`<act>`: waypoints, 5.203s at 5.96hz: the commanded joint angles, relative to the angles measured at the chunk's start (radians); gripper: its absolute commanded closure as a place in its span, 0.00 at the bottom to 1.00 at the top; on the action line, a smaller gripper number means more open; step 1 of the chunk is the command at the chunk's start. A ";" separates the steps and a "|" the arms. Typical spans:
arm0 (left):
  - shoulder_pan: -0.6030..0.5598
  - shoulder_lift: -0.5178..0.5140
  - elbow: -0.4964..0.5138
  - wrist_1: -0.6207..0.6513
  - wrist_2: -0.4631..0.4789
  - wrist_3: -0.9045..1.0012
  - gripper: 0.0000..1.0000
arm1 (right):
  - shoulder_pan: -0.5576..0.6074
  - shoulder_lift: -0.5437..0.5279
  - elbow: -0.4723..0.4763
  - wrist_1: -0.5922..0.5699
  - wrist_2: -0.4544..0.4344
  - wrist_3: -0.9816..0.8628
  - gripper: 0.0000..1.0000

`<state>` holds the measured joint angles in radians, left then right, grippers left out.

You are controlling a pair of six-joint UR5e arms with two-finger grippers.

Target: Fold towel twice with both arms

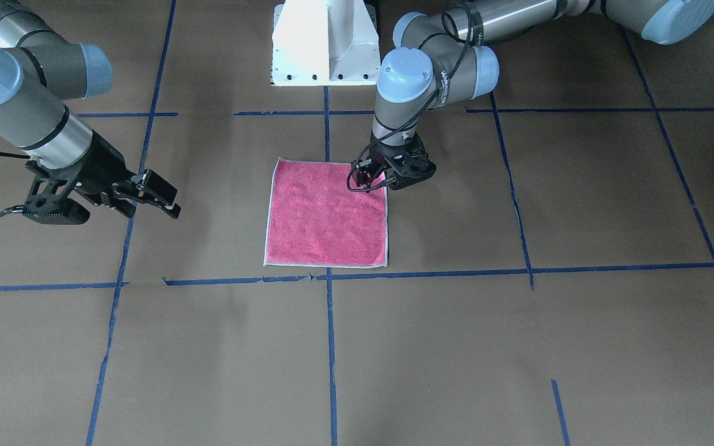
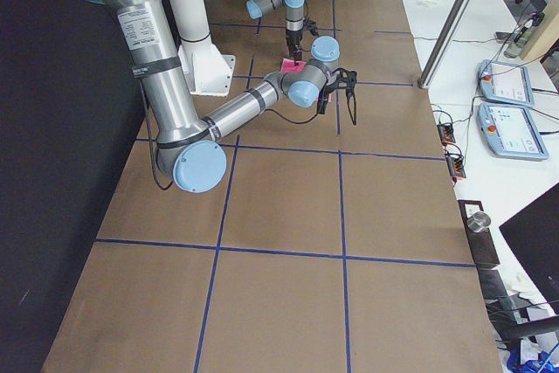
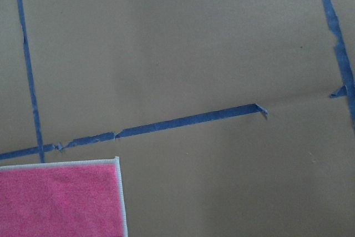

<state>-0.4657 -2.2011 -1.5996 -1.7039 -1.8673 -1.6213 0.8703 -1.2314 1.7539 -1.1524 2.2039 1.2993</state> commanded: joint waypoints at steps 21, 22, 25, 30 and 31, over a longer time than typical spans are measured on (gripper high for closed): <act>0.024 0.069 -0.135 0.020 -0.004 -0.019 0.97 | -0.522 0.127 0.001 -0.188 -0.497 0.517 0.13; 0.024 0.069 -0.135 0.020 -0.004 -0.019 0.97 | -0.507 0.132 -0.001 -0.188 -0.495 0.514 0.13; 0.024 0.069 -0.135 0.020 -0.004 -0.019 0.97 | -0.505 0.141 -0.027 -0.188 -0.495 0.512 0.17; 0.022 0.070 -0.145 0.023 -0.004 -0.019 0.97 | -0.519 0.158 -0.027 -0.188 -0.489 0.518 0.72; 0.025 0.070 -0.145 0.023 -0.004 -0.019 0.97 | -0.519 0.156 -0.025 -0.190 -0.489 0.518 0.89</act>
<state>-0.4422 -2.1308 -1.7434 -1.6814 -1.8715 -1.6398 0.3525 -1.0746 1.7279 -1.3412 1.7150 1.8180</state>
